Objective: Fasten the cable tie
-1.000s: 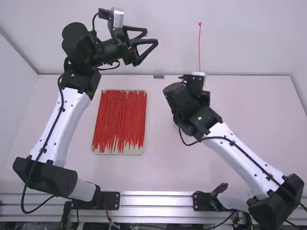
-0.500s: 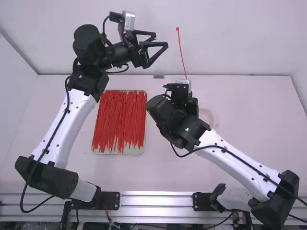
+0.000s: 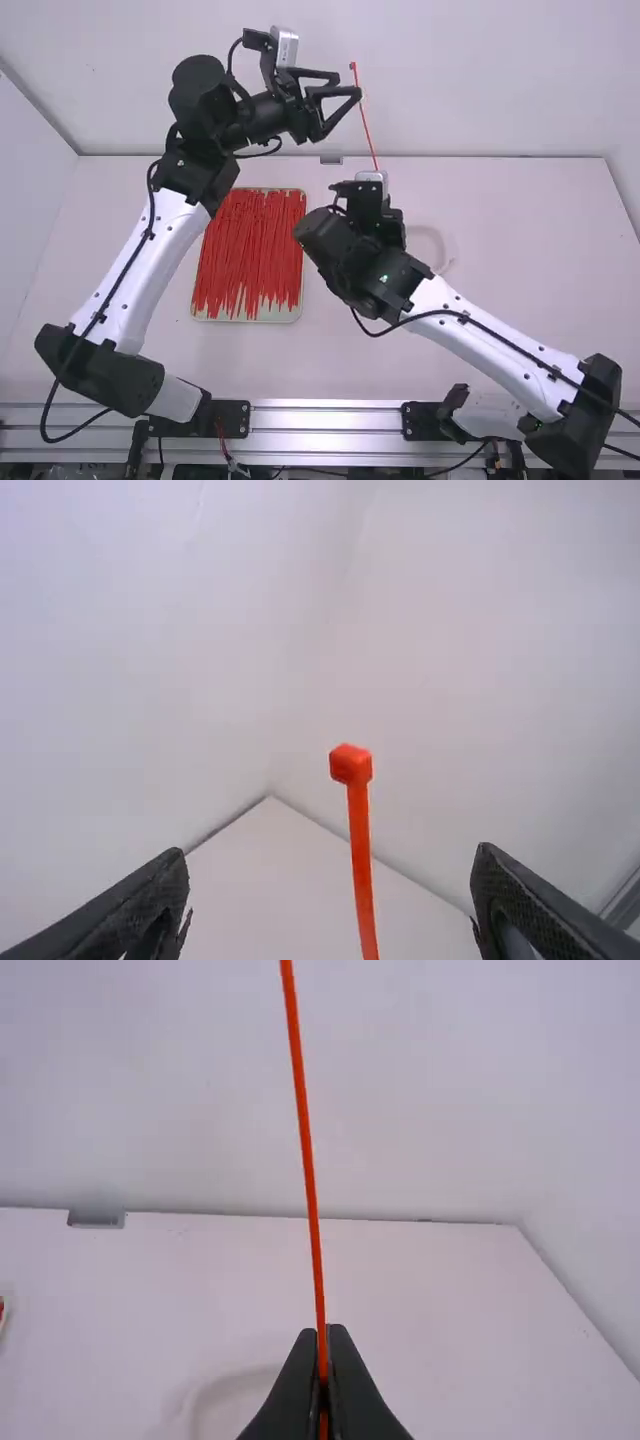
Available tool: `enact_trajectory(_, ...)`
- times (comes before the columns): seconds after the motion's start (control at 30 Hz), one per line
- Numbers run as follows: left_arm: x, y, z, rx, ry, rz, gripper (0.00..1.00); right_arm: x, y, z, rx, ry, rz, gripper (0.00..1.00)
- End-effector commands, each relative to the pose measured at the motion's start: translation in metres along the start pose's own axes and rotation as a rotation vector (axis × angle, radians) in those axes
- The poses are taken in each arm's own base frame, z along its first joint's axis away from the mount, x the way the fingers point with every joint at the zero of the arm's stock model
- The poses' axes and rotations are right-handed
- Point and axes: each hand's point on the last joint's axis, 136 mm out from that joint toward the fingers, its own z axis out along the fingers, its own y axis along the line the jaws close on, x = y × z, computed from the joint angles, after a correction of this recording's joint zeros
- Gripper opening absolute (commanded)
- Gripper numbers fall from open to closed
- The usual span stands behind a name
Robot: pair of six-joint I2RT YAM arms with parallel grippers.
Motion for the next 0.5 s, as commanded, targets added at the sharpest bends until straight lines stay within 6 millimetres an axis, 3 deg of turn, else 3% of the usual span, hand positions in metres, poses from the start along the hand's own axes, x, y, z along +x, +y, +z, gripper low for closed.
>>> enact_trajectory(0.0,-0.0078,-0.0066,0.0,0.007,-0.018,0.018,0.7,-0.0094,-0.0022,-0.0015,0.005,-0.012,0.033,0.0)
enact_trajectory(0.13,-0.0069,-0.0064,0.0001,0.007,-0.015,0.014,0.64,-0.0075,0.0045,-0.004,-0.029,-0.003,0.025,0.0)
enact_trajectory(0.47,-0.0074,-0.0032,-0.0009,-0.006,-0.017,0.011,0.59,-0.006,0.0061,-0.0051,-0.037,0.0,0.013,0.0)
